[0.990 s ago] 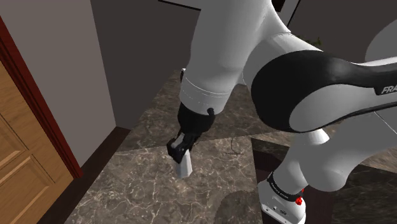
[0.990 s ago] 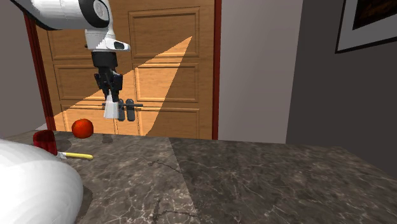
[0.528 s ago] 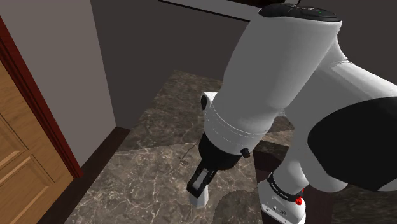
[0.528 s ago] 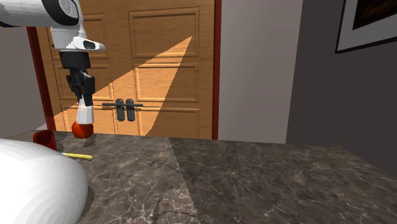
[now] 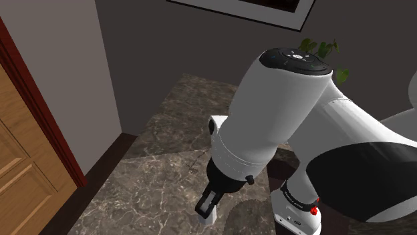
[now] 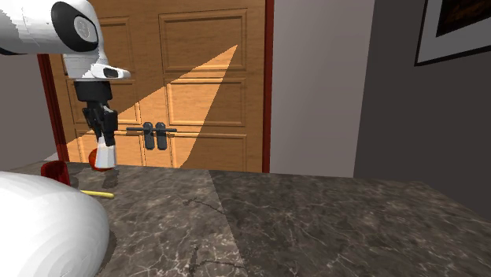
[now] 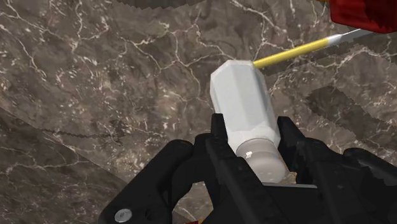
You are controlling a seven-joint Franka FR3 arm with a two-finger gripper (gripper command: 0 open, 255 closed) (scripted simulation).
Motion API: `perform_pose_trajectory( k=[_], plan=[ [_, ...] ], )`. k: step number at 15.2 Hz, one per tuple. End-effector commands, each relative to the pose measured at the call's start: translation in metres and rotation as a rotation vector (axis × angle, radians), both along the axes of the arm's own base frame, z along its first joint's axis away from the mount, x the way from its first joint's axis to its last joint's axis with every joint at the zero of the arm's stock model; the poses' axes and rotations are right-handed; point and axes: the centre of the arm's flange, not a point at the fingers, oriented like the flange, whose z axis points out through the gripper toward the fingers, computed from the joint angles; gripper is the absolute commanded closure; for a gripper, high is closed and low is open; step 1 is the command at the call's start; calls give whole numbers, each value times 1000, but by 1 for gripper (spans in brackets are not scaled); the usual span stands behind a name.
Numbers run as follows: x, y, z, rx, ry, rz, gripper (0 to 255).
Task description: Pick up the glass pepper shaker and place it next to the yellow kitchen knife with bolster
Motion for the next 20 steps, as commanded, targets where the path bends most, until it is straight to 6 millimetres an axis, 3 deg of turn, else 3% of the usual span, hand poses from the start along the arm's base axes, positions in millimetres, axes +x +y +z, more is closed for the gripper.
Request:
perform_pose_trajectory(
  k=[1,20],
  plan=[
    [1,1,-10,0,0,0,255],
    [1,1,-111,0,0,0,255]
  ],
)
